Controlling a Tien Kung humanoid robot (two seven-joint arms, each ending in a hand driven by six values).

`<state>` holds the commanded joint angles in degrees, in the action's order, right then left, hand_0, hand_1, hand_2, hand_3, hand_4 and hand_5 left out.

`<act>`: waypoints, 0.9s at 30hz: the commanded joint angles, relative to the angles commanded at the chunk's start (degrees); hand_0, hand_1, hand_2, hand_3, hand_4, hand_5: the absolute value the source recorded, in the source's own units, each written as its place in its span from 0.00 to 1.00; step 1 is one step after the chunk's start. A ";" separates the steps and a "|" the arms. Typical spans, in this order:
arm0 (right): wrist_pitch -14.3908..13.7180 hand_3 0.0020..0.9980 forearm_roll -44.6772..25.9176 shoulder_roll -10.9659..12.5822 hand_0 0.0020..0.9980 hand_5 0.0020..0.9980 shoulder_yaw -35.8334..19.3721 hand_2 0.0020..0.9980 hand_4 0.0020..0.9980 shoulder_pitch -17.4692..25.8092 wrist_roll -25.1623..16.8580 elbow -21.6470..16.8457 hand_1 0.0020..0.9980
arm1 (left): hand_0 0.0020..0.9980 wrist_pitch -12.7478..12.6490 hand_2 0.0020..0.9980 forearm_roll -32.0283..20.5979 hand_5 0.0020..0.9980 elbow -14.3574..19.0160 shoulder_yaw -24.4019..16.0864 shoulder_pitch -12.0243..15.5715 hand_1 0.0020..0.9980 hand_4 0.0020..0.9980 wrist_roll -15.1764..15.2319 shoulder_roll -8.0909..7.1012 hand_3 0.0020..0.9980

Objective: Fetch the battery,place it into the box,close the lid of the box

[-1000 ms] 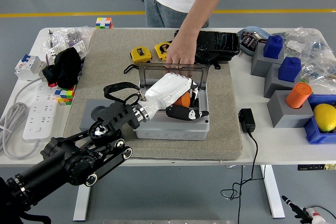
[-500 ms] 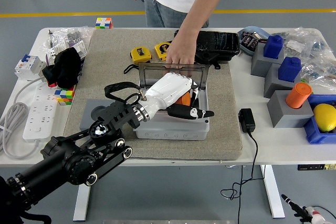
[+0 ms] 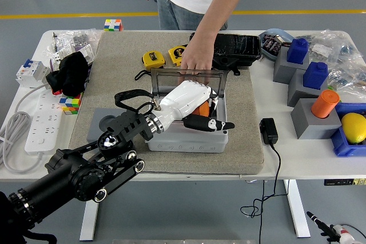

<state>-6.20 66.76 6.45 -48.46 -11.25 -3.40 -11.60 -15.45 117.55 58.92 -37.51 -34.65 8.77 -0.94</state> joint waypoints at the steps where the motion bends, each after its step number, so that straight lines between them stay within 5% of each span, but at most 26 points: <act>1: 0.01 0.87 -0.03 -0.01 0.90 1.00 0.03 0.84 1.00 0.02 -0.01 0.00 0.89 | 0.33 0.08 0.30 -0.02 1.00 -0.04 0.02 0.05 0.39 1.00 0.15 0.02 0.27; 5: 0.04 0.87 -0.14 -0.03 0.90 1.00 0.20 0.84 1.00 0.04 -0.01 -0.02 0.89 | 0.33 0.25 0.30 -0.06 1.00 -0.14 0.06 0.17 0.39 1.00 0.59 0.04 0.27; 6: 0.06 0.87 -0.21 -0.01 0.90 1.00 0.28 0.83 1.00 0.03 -0.01 -0.03 0.88 | 0.52 0.34 0.48 0.04 1.00 -0.16 0.05 0.17 0.65 1.00 0.64 0.06 0.34; 12: 0.11 0.87 -0.28 -0.02 0.90 1.00 0.34 0.83 1.00 0.02 0.00 0.02 0.88 | 0.52 1.16 0.48 -0.05 1.00 -0.33 0.12 0.33 0.65 1.00 1.19 0.13 0.34; 13: 0.11 0.87 -0.32 -0.02 0.90 1.00 0.37 0.83 1.00 0.02 -0.01 0.00 0.88 | 0.79 1.20 0.71 0.07 1.00 -0.31 0.12 0.37 0.89 1.00 1.23 0.14 0.48; 18: 0.15 0.87 -0.47 -0.06 0.90 1.00 0.63 0.83 1.00 0.12 0.01 0.03 0.88 | 0.79 1.05 0.71 0.70 1.00 -0.01 -0.08 0.42 0.89 1.00 1.55 0.13 0.48; 19: 0.15 0.87 -0.54 -0.07 0.90 1.00 0.73 0.83 1.00 0.12 0.02 0.03 0.88 | 0.93 0.94 0.89 0.83 1.00 -0.01 -0.20 0.43 0.99 1.00 1.70 0.13 0.72; 24: 0.17 0.87 -0.58 -0.07 0.90 1.00 0.85 0.83 1.00 0.01 0.03 0.05 0.88 | 0.93 -0.54 0.89 1.43 1.00 0.35 -0.58 0.35 0.99 1.00 2.45 0.08 0.72; 25: 0.18 0.87 -0.59 -0.07 0.90 1.00 0.84 0.83 1.00 0.00 0.04 0.05 0.88 | 1.00 -0.81 1.00 1.52 1.00 0.45 -0.65 0.33 1.00 1.00 2.56 0.07 1.00; 27: 0.20 0.87 -0.55 -0.04 0.90 1.00 0.81 0.83 1.00 -0.07 0.03 0.06 0.88 | 1.00 -1.61 1.00 1.81 1.00 0.84 -1.01 0.30 1.00 1.00 2.82 0.07 1.00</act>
<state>-6.01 66.21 6.41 -47.64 -11.32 -3.37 -11.54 -17.06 119.36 59.76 -38.51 -34.35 11.59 -0.87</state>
